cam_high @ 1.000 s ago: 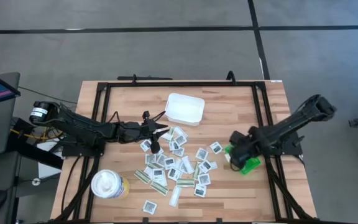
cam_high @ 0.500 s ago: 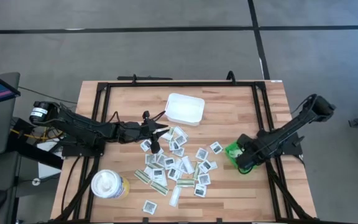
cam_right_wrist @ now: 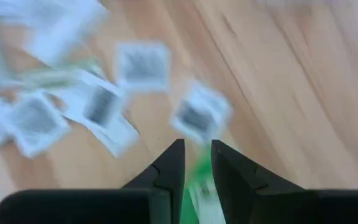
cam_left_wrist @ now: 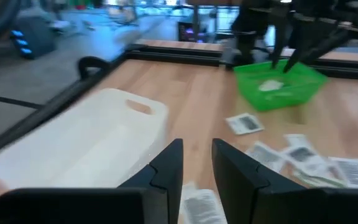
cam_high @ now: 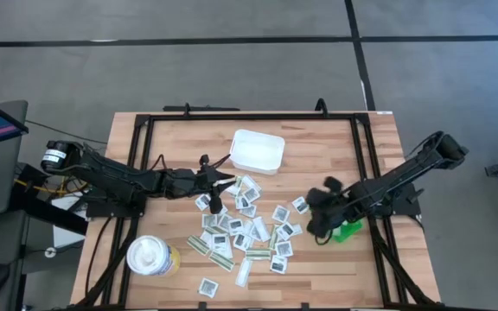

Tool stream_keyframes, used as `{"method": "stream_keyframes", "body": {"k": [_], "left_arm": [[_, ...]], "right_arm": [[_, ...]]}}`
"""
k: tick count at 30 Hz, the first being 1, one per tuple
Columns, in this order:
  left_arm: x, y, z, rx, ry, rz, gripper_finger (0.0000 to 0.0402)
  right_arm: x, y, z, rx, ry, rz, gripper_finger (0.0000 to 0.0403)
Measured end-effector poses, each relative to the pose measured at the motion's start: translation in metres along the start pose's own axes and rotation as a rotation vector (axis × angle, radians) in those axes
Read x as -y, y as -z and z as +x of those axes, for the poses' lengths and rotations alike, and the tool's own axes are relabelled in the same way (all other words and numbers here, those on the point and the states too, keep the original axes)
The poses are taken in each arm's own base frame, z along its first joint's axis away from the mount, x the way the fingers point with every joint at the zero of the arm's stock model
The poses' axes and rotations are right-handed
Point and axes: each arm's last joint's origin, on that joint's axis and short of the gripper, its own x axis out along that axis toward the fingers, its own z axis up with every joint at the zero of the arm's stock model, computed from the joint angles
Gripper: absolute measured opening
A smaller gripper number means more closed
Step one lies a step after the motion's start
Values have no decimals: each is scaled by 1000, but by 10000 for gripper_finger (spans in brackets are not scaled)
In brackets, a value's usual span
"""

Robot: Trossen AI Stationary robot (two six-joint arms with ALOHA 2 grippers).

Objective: Pick & Place First Aid Supplies
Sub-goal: Put the bandage pack into the green bin

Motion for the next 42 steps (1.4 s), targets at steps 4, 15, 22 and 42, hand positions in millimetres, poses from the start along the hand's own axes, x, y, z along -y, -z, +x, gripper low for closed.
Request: {"method": "stream_keyframes", "body": {"k": [4, 15, 22, 42], "left_arm": [[4, 1, 0, -11, 134, -56, 85], [14, 43, 33, -167, 177, -120, 85], [-1, 63, 50, -245, 99, -113, 86], [-22, 109, 72, -400, 0, -24, 143]], "right_arm": [[-9, -16, 0, 146, -84, -149, 72], [-9, -31, 1, 261, -86, -203, 72], [-6, -32, 3, 249, -72, -204, 72], [-6, -32, 3, 248, -72, -205, 72]]}}
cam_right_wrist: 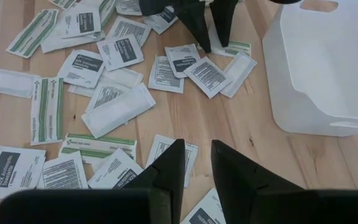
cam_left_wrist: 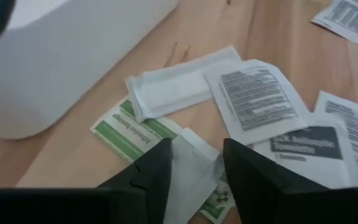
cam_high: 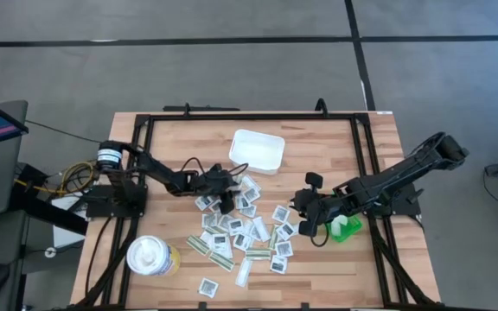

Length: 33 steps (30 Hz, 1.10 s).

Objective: Pick & Place First Aid Supplies
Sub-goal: Put the bandage pack into the green bin

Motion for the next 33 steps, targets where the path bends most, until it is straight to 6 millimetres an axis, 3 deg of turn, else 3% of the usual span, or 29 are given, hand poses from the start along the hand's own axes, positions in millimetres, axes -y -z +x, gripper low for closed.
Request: {"method": "stream_keyframes", "body": {"k": [8, 10, 17, 23, 27, 33], "left_arm": [[-3, -4, -4, 10, -2, -13, 13], [0, -10, -12, 30, 14, -11, 11], [18, -63, -65, 316, 130, -11, 7], [36, -96, -106, 490, 362, -1, 7], [45, -106, -115, 525, 461, 16, 6], [52, -115, -106, 513, 533, 33, 11]], "right_arm": [[0, 0, 0, 0, 0, 0, 72], [0, 0, 0, 0, 0, -5, 72], [8, -5, 3, 35, 70, 25, 72], [19, -21, 9, 157, 134, 86, 72], [10, -31, 18, 253, 22, -5, 72], [-12, -37, 45, 346, -34, -269, 72]]}}
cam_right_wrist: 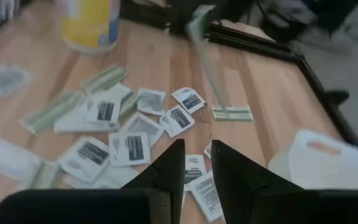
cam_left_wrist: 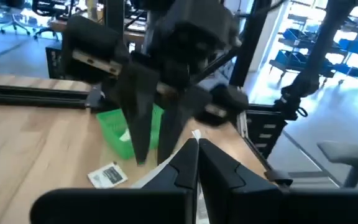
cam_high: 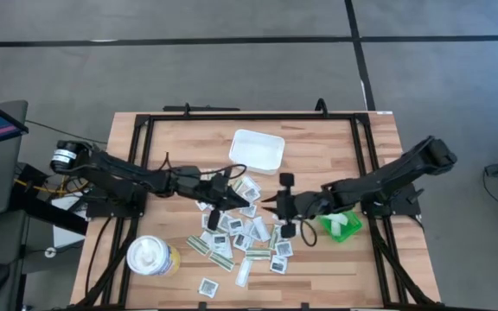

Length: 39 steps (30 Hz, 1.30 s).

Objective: Pick & Place First Aid Supplies
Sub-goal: Put the bandage pack into the green bin

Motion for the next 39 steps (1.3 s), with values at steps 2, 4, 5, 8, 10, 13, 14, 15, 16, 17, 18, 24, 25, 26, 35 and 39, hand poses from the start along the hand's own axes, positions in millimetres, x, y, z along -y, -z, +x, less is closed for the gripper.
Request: {"method": "stream_keyframes", "body": {"k": [2, 4, 5, 8, 10, 13, 14, 15, 16, 17, 18, 24, 25, 26, 35, 39], "left_arm": [[-1, 4, 4, -17, -1, -20, 11], [-2, 9, 8, -38, -5, -26, 11], [-3, 10, 9, -39, -7, -26, 11], [-4, 12, 17, -39, -8, -29, 12], [-5, 14, 23, -51, -9, -28, 12], [-7, 16, 27, -60, -12, -27, 12], [-8, 16, 29, -56, -13, -27, 12], [-8, 16, 31, -49, -13, -25, 12], [-8, 17, 30, -56, -16, -25, 12], [-9, 17, 31, -52, -16, -23, 12], [-9, 18, 31, -55, -16, -24, 12], [-8, 18, 28, -94, -22, -31, 12], [-8, 18, 28, -98, -22, -32, 12], [-8, 18, 27, -101, -23, -32, 12], [-8, 18, 26, -114, -25, -33, 12], [-8, 15, 26, -87, -48, 4, 12]], "right_arm": [[-3, 1, 6, -8, 5, -44, 72], [-2, 0, 8, -10, 18, -53, 72], [-2, -1, 8, -8, 21, -49, 72], [2, -1, 9, -6, 28, -16, 72], [2, -2, 8, 1, 12, -10, 72], [0, -2, 9, 13, -38, -8, 72], [-1, -2, 10, 12, -41, -9, 72], [-1, -2, 10, 12, -44, -9, 72], [-1, -2, 10, 11, -46, -9, 72], [-1, -1, 10, 7, -46, -10, 72], [-1, -1, 10, 0, -46, -11, 72], [-3, 2, 8, -33, -66, -29, 72], [-4, 3, 8, -43, -67, -34, 72], [-4, 5, 8, -54, -69, -39, 72], [-1, 7, 9, -73, -61, -10, 72], [3, 6, 11, -66, -55, 41, 72]]}}
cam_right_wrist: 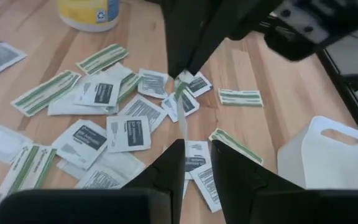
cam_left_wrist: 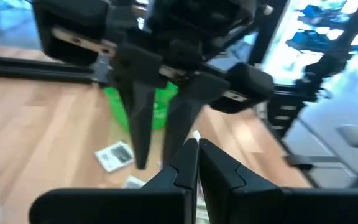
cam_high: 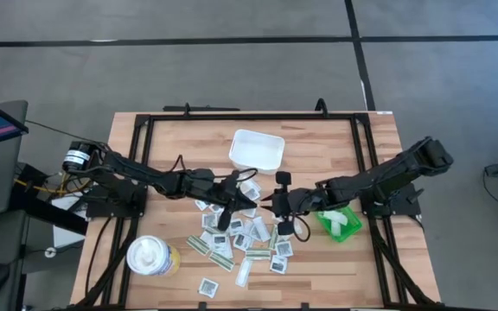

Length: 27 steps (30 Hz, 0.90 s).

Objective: Pick & Place First Aid Supplies
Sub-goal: Put the bandage pack into the green bin

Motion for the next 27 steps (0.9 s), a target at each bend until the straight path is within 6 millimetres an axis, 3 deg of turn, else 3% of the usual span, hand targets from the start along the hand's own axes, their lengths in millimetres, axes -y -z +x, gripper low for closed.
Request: {"method": "stream_keyframes", "body": {"k": [16, 23, 27], "left_arm": [[-5, 16, 22, 102, -50, 54, 12], [-5, 18, 24, 113, -43, 54, 12], [-2, 14, 22, 130, -40, 55, 12]], "right_arm": [[6, 0, 3, 5, -25, 27, 68], [2, 0, 2, 1, -64, 7, 7], [2, 3, 2, -22, -61, 2, 6]]}}
